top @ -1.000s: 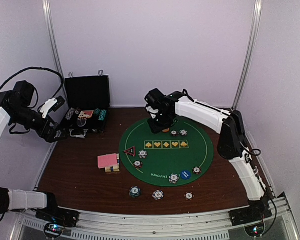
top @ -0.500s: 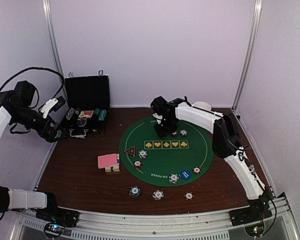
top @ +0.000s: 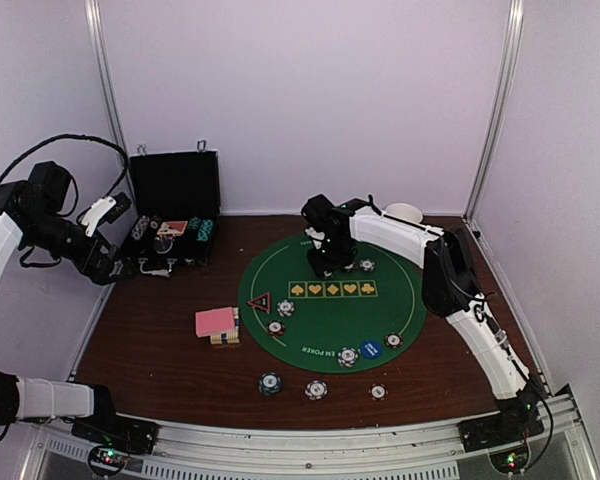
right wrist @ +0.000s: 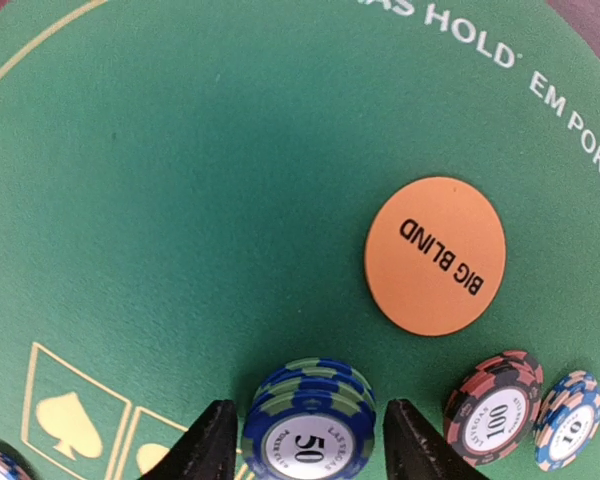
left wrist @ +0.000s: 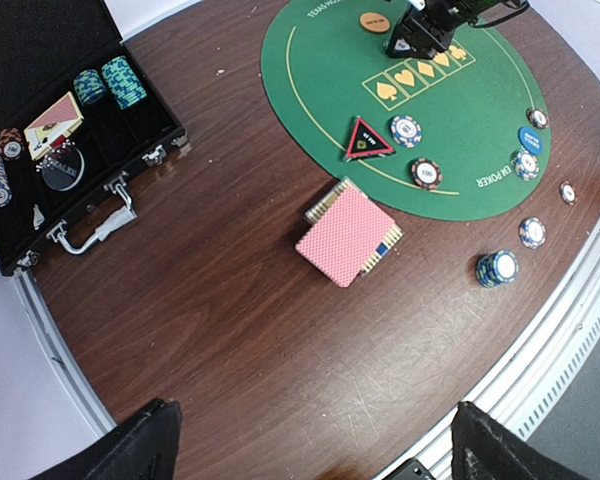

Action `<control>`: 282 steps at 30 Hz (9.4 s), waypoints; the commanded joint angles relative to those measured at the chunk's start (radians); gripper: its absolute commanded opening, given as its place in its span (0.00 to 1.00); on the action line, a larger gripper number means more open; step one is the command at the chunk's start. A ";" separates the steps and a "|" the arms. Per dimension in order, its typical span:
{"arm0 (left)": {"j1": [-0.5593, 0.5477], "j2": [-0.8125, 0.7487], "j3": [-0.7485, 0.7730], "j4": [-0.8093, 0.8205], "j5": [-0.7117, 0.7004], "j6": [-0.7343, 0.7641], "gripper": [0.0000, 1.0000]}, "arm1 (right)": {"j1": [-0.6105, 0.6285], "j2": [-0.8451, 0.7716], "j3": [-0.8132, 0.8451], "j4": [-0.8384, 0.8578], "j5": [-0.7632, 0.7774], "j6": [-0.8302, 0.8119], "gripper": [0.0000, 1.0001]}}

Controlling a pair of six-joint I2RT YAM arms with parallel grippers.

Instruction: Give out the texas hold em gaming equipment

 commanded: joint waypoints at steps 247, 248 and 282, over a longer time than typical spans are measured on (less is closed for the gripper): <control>-0.067 0.053 -0.194 0.045 0.011 0.086 0.98 | -0.074 -0.810 -1.302 0.269 -0.017 0.164 0.00; -0.085 0.052 -0.200 0.053 0.005 0.083 0.98 | -0.076 -0.806 -1.305 0.272 -0.018 0.166 0.02; -0.446 0.431 -0.274 0.444 -0.203 0.342 0.98 | -0.008 -1.053 -1.058 0.196 -0.117 0.275 0.99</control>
